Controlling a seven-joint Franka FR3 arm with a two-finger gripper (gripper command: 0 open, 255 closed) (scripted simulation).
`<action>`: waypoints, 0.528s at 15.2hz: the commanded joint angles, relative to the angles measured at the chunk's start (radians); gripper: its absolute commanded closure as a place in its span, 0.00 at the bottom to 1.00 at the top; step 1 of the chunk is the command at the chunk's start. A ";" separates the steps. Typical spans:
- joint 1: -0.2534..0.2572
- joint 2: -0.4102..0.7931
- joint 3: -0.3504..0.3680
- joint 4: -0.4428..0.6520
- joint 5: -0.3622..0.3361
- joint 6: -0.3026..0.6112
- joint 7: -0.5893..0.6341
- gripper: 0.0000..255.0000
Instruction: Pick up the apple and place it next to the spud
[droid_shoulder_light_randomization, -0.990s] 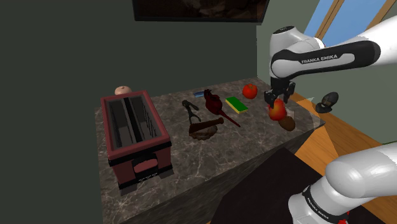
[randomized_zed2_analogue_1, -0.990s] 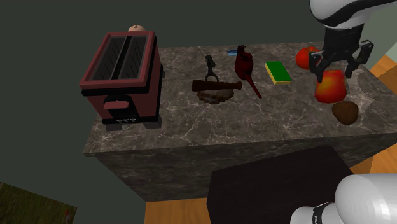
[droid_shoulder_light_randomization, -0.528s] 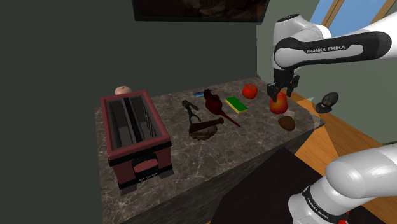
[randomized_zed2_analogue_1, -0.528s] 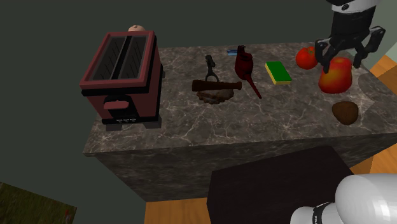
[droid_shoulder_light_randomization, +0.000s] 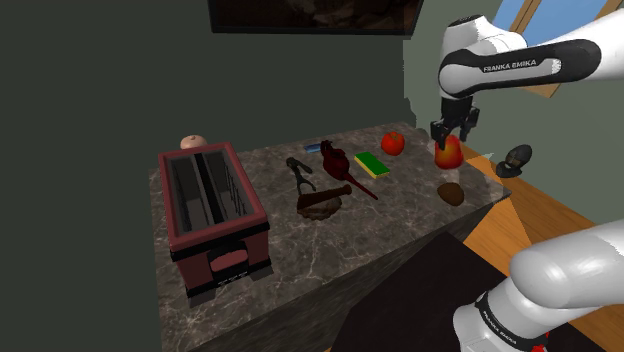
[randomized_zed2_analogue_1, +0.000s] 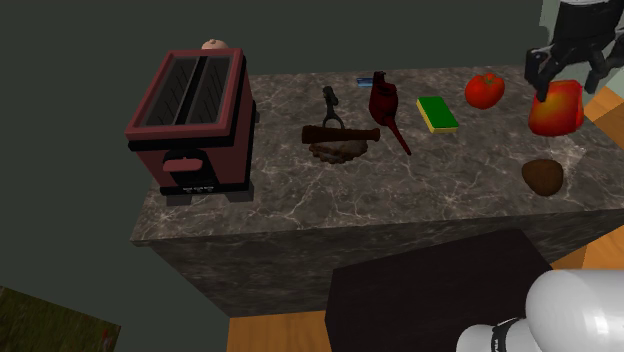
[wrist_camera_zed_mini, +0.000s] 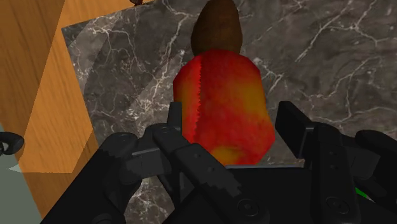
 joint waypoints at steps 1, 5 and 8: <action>-0.022 0.042 -0.029 0.036 -0.019 0.020 -0.039 1.00; -0.061 0.132 -0.079 0.124 -0.044 0.050 -0.111 1.00; -0.087 0.206 -0.113 0.201 -0.052 0.067 -0.167 1.00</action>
